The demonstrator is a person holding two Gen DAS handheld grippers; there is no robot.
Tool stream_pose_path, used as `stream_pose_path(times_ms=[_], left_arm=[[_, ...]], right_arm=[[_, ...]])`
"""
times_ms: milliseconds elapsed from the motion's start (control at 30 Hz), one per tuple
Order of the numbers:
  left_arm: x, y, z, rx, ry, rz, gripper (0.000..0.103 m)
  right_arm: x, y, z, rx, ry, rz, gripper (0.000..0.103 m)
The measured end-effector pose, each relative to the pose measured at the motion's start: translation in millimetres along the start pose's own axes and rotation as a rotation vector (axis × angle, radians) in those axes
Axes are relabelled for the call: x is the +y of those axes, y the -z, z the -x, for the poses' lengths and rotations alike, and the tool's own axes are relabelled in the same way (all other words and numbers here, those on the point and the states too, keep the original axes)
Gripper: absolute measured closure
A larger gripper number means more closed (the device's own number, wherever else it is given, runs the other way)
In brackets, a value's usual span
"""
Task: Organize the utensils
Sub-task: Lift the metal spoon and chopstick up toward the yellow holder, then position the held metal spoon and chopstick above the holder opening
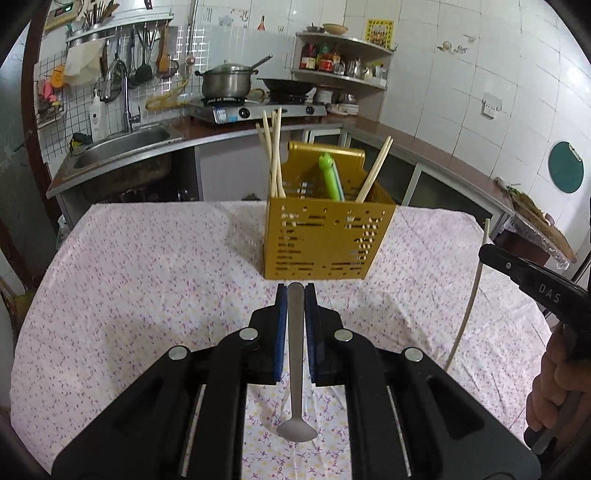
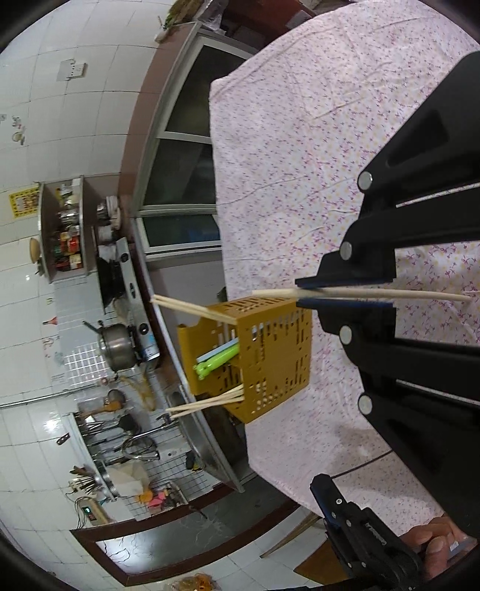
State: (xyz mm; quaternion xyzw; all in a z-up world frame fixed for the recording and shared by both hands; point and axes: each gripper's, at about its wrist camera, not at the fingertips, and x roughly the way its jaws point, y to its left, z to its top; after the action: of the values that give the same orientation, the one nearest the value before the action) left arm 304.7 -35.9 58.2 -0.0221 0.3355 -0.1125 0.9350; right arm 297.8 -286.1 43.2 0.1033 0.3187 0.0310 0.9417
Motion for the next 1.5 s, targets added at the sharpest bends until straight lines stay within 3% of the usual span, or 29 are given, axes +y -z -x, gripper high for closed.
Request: stream_pose_path(times_ms=[667, 1267, 1500], left_arm=[[1, -25, 26, -0.078, -0.002, -0.002, 0.095], [-10, -95, 41, -0.168, 0.018, -0.040, 0.095], [-27, -154, 40, -0.220, -0.005, -0.097, 0.095]], right_arm=[[14, -22, 53, -0.147, 0.013, 0.078, 0.097], [33, -63, 70, -0.211, 0.018, 0.144, 0.097], [53, -105, 68, -0.243, 0.006, 0.189, 0.097]])
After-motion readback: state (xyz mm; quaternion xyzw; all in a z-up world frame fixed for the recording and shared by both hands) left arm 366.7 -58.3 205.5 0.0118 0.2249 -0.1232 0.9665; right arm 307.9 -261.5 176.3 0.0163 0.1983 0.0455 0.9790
